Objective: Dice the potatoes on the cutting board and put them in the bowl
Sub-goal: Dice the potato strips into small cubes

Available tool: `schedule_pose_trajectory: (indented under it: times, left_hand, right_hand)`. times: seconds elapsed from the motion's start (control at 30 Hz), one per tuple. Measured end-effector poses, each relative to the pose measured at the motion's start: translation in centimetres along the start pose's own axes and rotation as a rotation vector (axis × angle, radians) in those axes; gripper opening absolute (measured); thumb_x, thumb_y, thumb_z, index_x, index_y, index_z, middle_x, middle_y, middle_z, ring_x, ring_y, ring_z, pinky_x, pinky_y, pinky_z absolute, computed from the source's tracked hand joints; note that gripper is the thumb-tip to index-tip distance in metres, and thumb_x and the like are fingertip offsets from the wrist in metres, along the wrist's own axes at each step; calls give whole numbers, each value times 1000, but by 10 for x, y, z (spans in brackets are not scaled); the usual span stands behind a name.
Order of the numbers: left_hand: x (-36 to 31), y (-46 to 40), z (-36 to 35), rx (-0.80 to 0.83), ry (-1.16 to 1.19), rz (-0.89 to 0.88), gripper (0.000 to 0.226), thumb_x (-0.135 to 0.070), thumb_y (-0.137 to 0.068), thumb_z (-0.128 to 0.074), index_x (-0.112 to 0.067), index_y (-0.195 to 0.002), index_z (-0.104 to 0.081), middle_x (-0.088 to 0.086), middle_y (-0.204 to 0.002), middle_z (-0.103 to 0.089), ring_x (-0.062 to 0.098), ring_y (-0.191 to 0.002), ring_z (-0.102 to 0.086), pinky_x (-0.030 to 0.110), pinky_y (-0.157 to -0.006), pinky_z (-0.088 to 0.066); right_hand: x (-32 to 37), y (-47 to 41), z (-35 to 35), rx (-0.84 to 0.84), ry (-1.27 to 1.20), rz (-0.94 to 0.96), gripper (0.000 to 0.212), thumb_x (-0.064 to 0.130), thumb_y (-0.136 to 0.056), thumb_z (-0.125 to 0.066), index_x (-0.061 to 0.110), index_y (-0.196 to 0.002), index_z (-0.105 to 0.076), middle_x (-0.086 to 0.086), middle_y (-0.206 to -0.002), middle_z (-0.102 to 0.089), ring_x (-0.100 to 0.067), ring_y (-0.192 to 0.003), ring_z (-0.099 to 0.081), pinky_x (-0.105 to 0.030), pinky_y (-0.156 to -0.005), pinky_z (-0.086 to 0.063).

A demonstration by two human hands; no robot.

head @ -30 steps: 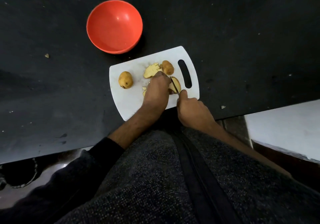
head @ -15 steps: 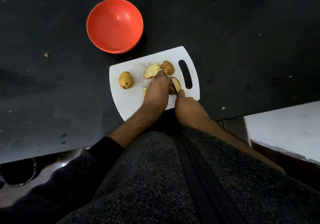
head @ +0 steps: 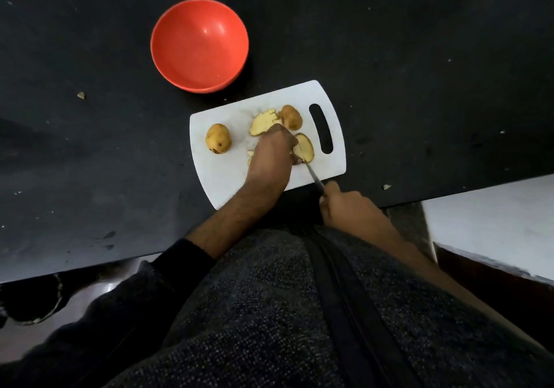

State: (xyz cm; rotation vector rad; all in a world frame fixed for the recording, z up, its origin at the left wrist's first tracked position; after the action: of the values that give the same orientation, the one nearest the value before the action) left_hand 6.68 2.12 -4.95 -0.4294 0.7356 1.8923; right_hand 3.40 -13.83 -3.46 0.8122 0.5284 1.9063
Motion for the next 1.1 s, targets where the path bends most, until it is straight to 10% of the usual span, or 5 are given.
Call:
schedule_pose_trajectory:
  times: [0.17, 0.5, 0.83, 1.1]
  left_hand:
    - [0, 7, 6, -40, 35, 41, 21, -14, -80, -82, -4, -96, -72, 7, -92, -67, 19, -83, -61, 22, -74, -45]
    - [-19, 5, -10, -42, -132, 85, 63, -30, -88, -75, -13, -142, -46, 16, -149, -42, 33, -132, -46, 46, -106, -46]
    - [-13, 9, 9, -33, -109, -157, 50, -1, -83, -71, -12, -131, -63, 7, -133, -62, 28, -121, -56, 42, -102, -48]
    - [-1, 12, 15, -136, -176, -82, 38, -27, -86, -75, -11, -120, -69, 12, -118, -63, 33, -109, -58, 44, -90, -48]
  right_hand:
    - [-3, -6, 33, -264, -45, 45, 18, 31, -103, -35, 15, -96, -35, -1, -64, -40, -30, -60, -44, -38, -57, -36]
    - [-27, -19, 22, -169, -13, 67, 19, 32, -103, -35, 14, -97, -38, -3, -67, -43, -35, -67, -52, -40, -60, -41]
    - [-10, -21, 33, -237, -39, 140, 18, 35, -103, -33, 19, -94, -33, -2, -65, -46, -31, -61, -49, -39, -57, -38]
    - [10, -24, 26, -225, -12, 115, 16, 31, -106, -28, 17, -99, -29, -3, -73, -42, -33, -68, -48, -39, -62, -34]
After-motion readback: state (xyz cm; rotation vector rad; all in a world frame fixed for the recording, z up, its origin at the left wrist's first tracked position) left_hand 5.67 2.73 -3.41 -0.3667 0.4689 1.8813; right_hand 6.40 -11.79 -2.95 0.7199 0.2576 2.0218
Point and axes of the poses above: each hand's wrist, its own y-axis away from the middle knuckle, its own z-axis out of the back of the hand, x = y × z, the point moved 8 cm from there along -y, towards the middle knuckle
